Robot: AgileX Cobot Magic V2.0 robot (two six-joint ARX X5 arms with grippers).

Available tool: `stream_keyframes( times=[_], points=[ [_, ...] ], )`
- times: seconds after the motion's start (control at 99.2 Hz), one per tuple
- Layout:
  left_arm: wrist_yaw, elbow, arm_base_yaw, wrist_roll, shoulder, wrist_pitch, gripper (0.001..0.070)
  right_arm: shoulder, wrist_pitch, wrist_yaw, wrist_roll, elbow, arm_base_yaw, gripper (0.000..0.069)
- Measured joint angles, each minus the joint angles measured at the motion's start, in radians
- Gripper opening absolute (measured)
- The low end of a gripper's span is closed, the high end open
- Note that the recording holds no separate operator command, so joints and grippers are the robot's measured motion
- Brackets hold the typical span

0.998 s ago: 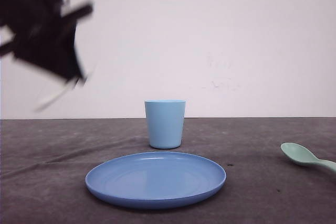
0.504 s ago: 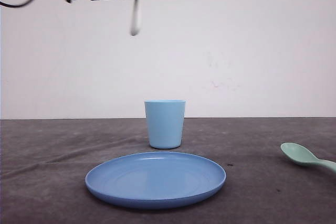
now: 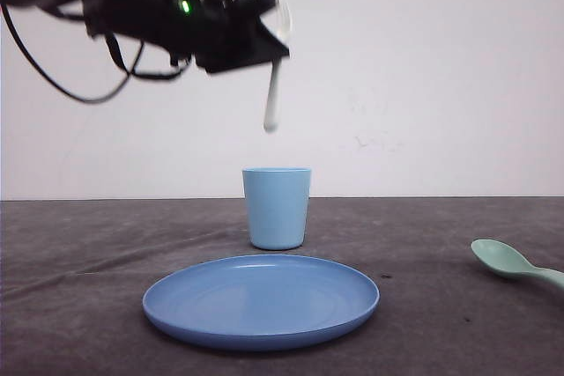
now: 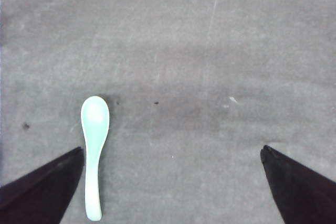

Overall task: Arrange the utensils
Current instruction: 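Lift the white fork with the left gripper toward the light blue cup, then lower the fork into the cup and open the left gripper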

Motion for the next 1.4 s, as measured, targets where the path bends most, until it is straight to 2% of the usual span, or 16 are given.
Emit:
stream_keyframes(
  times=[0.423,0.797,1.059,1.25,1.402],
  points=[
    [0.000,0.000,-0.003,0.025,0.161,0.013,0.0041,0.000,-0.011,0.000,0.007,0.000,0.000,0.0680],
    [0.000,0.000,-0.015,0.033,0.169,-0.046,0.0045,0.000,-0.011,0.000,0.007,0.000,0.000,0.0680],
    [0.000,0.000,-0.018,0.033,0.169,-0.043,0.0212,0.000,-0.011,0.000,0.007,0.000,0.000,0.0680],
    [0.000,0.000,-0.018,0.033,0.150,-0.076,0.0229,0.000,-0.011,0.000,0.007,0.000,0.000,0.0680],
    [0.000,0.000,-0.014,0.032,0.031,-0.163,0.0229,0.000,-0.011,-0.003,0.007,0.000,0.000,0.0680]
  ],
)
